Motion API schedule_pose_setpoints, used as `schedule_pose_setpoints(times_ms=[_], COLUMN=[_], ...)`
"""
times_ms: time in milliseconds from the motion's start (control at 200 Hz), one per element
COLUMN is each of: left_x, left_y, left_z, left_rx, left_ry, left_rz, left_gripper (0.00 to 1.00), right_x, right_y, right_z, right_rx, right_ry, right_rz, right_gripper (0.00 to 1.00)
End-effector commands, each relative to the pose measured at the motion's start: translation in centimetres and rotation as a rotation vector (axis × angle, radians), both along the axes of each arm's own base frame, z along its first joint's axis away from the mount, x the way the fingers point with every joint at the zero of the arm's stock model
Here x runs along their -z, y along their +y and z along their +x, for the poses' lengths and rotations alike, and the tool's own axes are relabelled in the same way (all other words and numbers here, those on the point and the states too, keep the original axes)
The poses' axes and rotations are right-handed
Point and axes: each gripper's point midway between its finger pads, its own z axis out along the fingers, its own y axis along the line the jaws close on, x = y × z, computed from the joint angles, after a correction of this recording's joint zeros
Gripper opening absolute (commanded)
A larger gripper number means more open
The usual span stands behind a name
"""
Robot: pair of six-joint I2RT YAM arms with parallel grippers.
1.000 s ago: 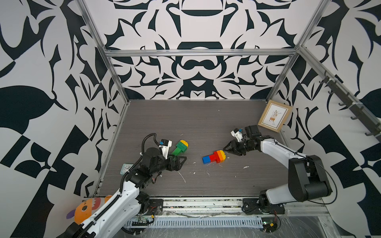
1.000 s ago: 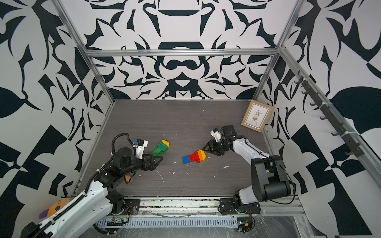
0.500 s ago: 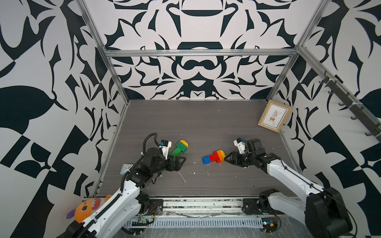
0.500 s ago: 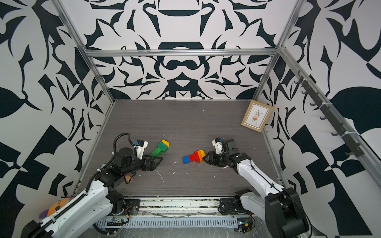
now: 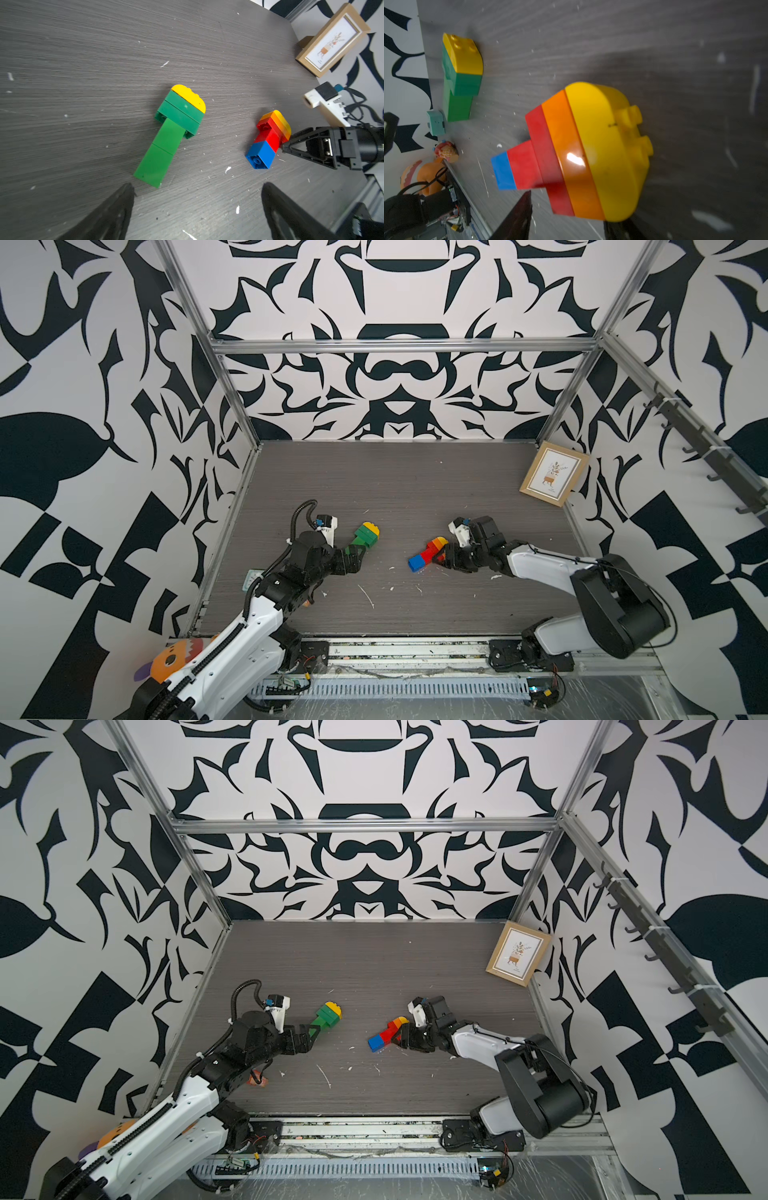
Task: Assemble an ice cream with lego
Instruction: Adjust the lego brick at the center of the board.
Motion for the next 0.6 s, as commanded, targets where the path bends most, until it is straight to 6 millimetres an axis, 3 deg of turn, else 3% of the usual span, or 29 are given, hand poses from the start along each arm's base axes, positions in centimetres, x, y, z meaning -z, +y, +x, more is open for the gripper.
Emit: schedule_pose_setpoints(times_ms=[0, 70, 145, 265, 340, 445, 595], left_x=[-2.0, -2.8, -4.2, -5.0, -4.2, -2.4, 0.3], left_y=[2.7, 5.2, 7.9, 11.0, 12.2, 12.8, 13.5], left_z=[2.1, 3.4, 4.9, 7.0, 8.2, 9.9, 12.3], left_rx=[-0.127, -0.239, -0.361, -0.482, -0.503, -0.457, -0.433], left_ry=[-0.102, -0.18, -0.296, -0.435, -0.463, -0.476, -0.477], left_rz=[0.135, 0.246, 0.37, 0.479, 0.475, 0.396, 0.398], left_gripper=[0.99, 0.99, 0.99, 0.99, 0.99, 0.99, 0.99], right_x=[-2.1, -2.8, -4.4, -7.4, -8.2, -9.3, -10.4], right_y=[1.5, 0.7, -1.3, -7.8, -12.6, -17.8, -22.4], right_z=[2.9, 3.7, 4.7, 6.3, 6.8, 7.4, 8.1], right_rx=[-0.037, -0.023, 0.012, 0.168, 0.292, 0.446, 0.635], right_ry=[-0.112, -0.14, -0.198, -0.304, -0.411, -0.573, -0.745], right_rz=[0.027, 0.005, -0.031, -0.097, -0.269, -0.491, -0.672], right_gripper=[0.57, 0.58, 0.59, 0.63, 0.67, 0.78, 0.86])
